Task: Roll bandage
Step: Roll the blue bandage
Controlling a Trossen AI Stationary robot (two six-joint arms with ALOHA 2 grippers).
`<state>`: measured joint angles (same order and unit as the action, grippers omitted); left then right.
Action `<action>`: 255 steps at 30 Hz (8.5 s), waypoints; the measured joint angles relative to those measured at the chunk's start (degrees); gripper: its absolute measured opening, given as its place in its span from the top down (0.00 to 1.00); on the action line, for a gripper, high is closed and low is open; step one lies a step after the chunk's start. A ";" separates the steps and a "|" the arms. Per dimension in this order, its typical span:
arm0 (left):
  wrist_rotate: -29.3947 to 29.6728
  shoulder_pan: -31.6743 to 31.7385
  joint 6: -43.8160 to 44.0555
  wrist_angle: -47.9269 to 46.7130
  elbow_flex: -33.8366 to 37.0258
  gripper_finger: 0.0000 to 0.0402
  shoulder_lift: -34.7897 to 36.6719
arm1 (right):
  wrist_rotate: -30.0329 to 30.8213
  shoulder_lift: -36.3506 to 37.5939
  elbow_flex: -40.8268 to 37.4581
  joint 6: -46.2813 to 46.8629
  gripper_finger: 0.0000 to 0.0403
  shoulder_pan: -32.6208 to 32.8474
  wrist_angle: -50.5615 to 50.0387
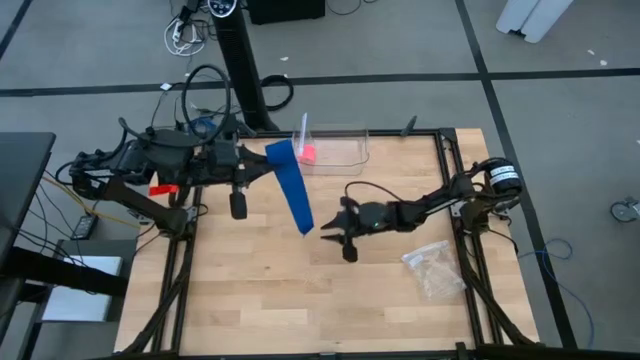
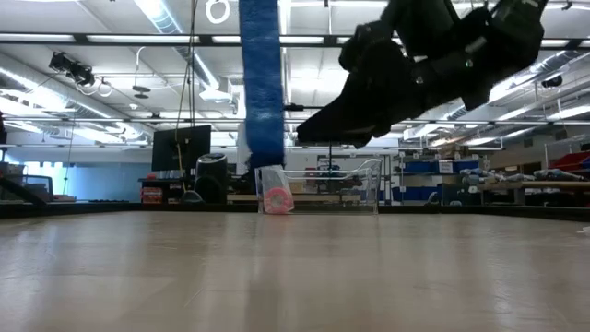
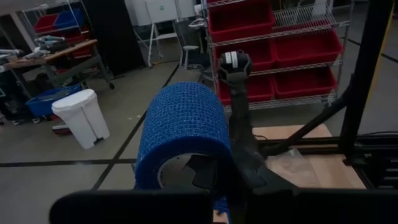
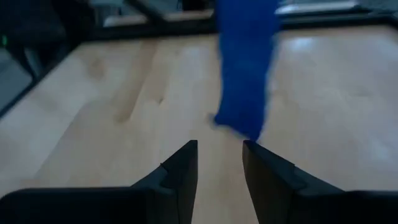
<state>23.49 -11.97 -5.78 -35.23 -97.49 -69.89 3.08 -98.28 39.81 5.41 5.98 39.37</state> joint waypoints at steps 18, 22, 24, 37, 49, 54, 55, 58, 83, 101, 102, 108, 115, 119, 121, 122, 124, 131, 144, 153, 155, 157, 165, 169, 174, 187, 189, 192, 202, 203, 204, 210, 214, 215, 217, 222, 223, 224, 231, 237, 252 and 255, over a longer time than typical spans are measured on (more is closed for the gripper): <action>-0.20 -0.96 -1.31 -0.89 0.00 0.95 -0.39 | -5.85 0.00 -2.25 -0.06 0.59 -2.47 6.01; -0.20 -0.96 -1.40 -0.83 0.00 0.95 -0.39 | -5.85 0.00 -2.23 -0.33 0.59 -2.34 6.01; -0.20 -0.96 -1.42 -0.82 0.00 0.95 -0.39 | -5.85 0.00 -2.23 -0.39 0.59 -2.32 6.01; -0.14 -0.96 -1.46 -1.52 0.33 0.95 -1.30 | -5.78 -0.02 -2.21 -0.42 0.60 -0.11 5.96; 0.39 -0.79 -2.37 -2.72 0.41 0.95 -7.21 | -5.46 0.40 -2.21 -0.41 0.62 2.92 6.02; -2.70 -0.38 -3.53 3.61 6.37 0.95 -7.09 | -4.31 3.63 -2.21 -0.70 0.65 4.90 4.63; -3.73 -0.13 -3.89 4.88 8.05 0.95 -6.98 | -3.73 4.65 -2.21 -1.16 0.67 5.38 3.87; -7.10 0.43 -4.15 9.98 13.26 0.95 -6.43 | -0.54 8.38 -2.16 -3.23 0.73 7.32 1.30; -25.73 5.22 -1.44 34.13 33.14 0.95 -6.08 | 33.53 21.89 1.49 -24.85 0.99 21.69 3.44; -26.91 4.79 -1.31 33.85 33.16 0.95 -6.08 | 25.73 21.53 7.13 -19.53 0.98 14.56 -4.92; -26.93 4.77 -1.31 33.85 33.16 0.95 -6.10 | 25.49 21.53 7.13 -19.03 0.98 14.17 -4.91; -26.75 4.79 -1.07 33.90 33.16 0.95 -6.61 | 20.75 21.53 7.13 -17.84 0.95 12.50 -4.60; -26.78 4.87 0.61 33.85 33.16 0.95 -7.32 | 19.77 21.48 7.02 -16.53 0.93 11.93 -3.80; -25.49 4.87 2.26 34.07 33.04 0.92 -7.32 | 20.04 21.46 7.02 -17.02 0.98 11.91 -2.28; -23.69 4.85 3.69 34.17 33.03 0.89 -7.15 | 20.19 21.46 7.02 -17.34 0.99 11.86 -1.51; -23.02 4.85 4.32 34.11 33.03 0.87 -7.15 | 20.53 21.46 7.02 -17.50 0.99 11.84 -1.10; -22.25 4.92 4.71 33.43 33.03 0.83 -7.20 | 21.29 21.46 7.02 -17.57 0.99 11.89 -0.94; -21.83 4.79 4.75 32.77 33.07 0.74 -7.26 | 21.30 21.46 7.02 -17.64 1.00 11.91 -0.83; -26.63 4.74 4.76 32.70 33.23 0.72 -4.67 | 21.12 21.57 7.21 -15.65 1.00 12.24 -6.60; -27.06 4.74 4.76 32.55 33.22 0.72 -4.34 | 21.06 21.57 7.21 -15.60 1.00 12.37 -5.79; -27.06 4.74 4.78 32.50 33.22 0.74 -4.88 | 20.69 21.57 7.21 -15.62 1.00 12.35 -5.75; -27.06 4.74 4.79 32.60 33.22 0.76 -5.24 | 20.66 21.57 7.21 -15.65 1.00 12.32 -5.79; -28.79 4.74 4.98 34.00 33.18 0.89 -5.40 | 20.62 21.57 7.19 -15.75 1.00 12.30 -6.68; -27.99 4.78 4.55 34.08 33.16 0.96 -5.40 | 20.76 21.57 7.19 -15.63 0.98 12.32 -7.47; -23.40 4.83 1.44 33.73 33.16 0.96 -5.12 | 25.37 23.49 7.19 -15.07 0.90 13.49 -13.42; -21.26 4.85 -3.30 18.61 16.04 0.96 -4.48 | 15.48 20.00 0.90 -4.62 0.79 13.45 -21.54; -20.80 4.85 -3.30 16.55 13.58 0.96 -4.46 | 14.65 17.68 -1.13 -4.80 0.78 13.46 -15.74; -19.91 4.85 -3.22 15.56 11.14 0.96 -4.46 | 15.06 13.39 -2.04 -7.84 0.77 13.74 -9.40; -14.50 4.87 -3.04 14.25 9.33 0.96 -4.48 | 27.69 2.22 5.85 -14.97 0.72 16.10 -7.93; -14.50 4.85 -3.04 14.54 9.33 0.96 -4.48 | 27.98 1.96 6.40 -15.04 0.72 16.11 -7.95; -14.44 4.85 -3.03 14.55 9.33 0.96 -4.48 | 27.84 1.87 6.85 -15.03 0.73 16.13 -7.99; -14.34 4.85 -3.02 14.77 9.33 0.96 -4.48 | 28.56 1.77 7.30 -14.71 0.72 15.04 -8.75; -14.05 4.85 -2.99 14.51 9.35 0.96 -4.48 | 32.09 1.86 7.30 -16.00 0.72 15.39 -8.79; -13.92 4.85 -2.99 14.65 9.35 0.96 -4.48 | 33.38 1.86 7.30 -16.33 0.72 15.81 -8.81; -13.84 4.85 -2.99 14.66 9.35 0.96 -4.48 | 35.93 1.88 7.63 -17.33 0.72 16.61 -9.95; -13.69 4.85 -3.02 14.69 9.36 0.96 -4.48 | 36.93 1.88 8.67 -17.91 0.70 17.22 -13.47; -13.68 4.85 -3.02 14.84 9.38 0.96 -4.48 | 36.95 1.88 8.90 -17.91 0.69 17.15 -14.19; -13.66 4.85 -3.02 15.09 9.38 0.96 -4.48 | 36.96 1.88 9.11 -17.91 0.69 17.04 -14.84; -13.64 4.85 -3.05 16.74 9.38 0.96 -4.48 | 34.44 1.88 9.70 -17.98 0.64 15.95 -16.58; -13.62 4.85 -3.08 18.27 9.38 0.96 -4.50 | 34.14 1.88 9.70 -17.07 0.63 13.53 -16.81; -12.70 4.85 -3.24 18.68 9.40 0.96 -4.50 | 38.43 1.88 9.70 -13.73 0.63 12.17 -18.80; -12.72 4.85 -3.97 19.21 9.40 0.96 -4.50 | 37.34 1.88 9.70 -11.89 0.63 11.47 -19.93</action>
<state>10.76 -7.11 -9.75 -16.03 -88.09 -74.39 40.42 -96.40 49.52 -6.48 17.45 19.44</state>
